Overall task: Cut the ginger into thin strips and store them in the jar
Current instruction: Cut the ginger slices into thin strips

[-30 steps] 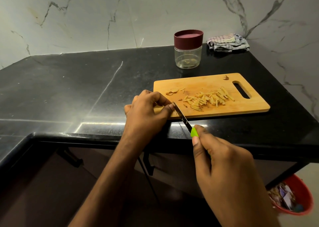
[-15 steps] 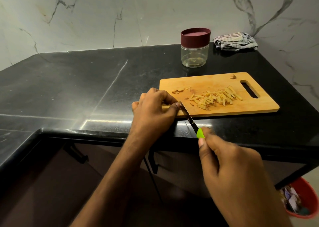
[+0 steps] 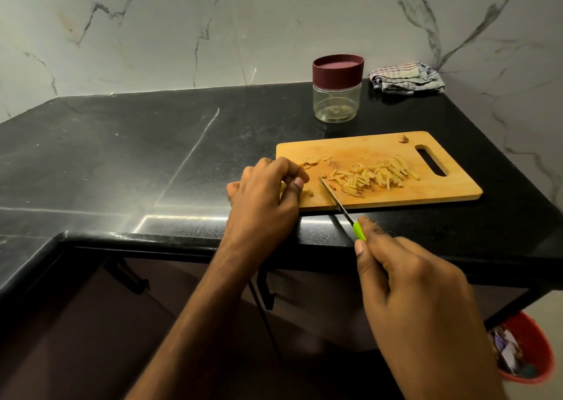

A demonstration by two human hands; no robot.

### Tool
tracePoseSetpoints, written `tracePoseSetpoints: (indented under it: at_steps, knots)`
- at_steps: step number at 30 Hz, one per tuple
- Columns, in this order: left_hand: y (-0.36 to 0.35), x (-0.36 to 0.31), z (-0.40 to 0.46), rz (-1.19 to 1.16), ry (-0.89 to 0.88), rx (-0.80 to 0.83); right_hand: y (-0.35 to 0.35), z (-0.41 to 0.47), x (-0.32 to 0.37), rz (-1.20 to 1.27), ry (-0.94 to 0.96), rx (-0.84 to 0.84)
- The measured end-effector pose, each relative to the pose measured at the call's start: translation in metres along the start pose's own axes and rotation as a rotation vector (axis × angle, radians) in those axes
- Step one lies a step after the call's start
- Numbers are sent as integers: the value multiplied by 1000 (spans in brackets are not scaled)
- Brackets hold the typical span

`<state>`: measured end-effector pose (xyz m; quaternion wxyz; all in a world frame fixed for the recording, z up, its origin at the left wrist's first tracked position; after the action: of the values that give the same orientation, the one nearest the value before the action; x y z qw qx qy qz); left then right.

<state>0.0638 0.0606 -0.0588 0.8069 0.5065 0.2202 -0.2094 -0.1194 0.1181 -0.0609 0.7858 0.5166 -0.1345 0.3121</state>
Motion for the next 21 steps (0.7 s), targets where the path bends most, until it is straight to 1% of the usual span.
tracePoseSetpoints:
  at_steps: [7, 12, 15, 18, 21]
  knots:
    - [2, -1, -1, -14, -101, 43, 5, -1, -1, -80, -35, 76]
    - [-1, -4, -1, 162, -163, 106, 5, -1, -2, -92, -41, 103]
    - [-3, -4, 0, 193, -163, 128, 7, -2, -2, -79, -35, 89]
    - [-4, 0, 0, 178, -165, 108, 12, -3, 0, -57, -1, 64]
    - [-2, 3, -3, 77, -155, 13, 11, -2, -1, 10, 20, 27]
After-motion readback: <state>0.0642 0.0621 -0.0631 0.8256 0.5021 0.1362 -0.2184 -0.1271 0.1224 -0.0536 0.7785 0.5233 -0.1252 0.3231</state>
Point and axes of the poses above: each hand's wrist, its own z-axis towards the middle knuckle, its own y-axis out of the back of the hand, x = y × z, the point moved 1 cm from there along z, towards the middle knuckle, and after that the axes turned 5 degrees about -y, right-handed, at the moved point
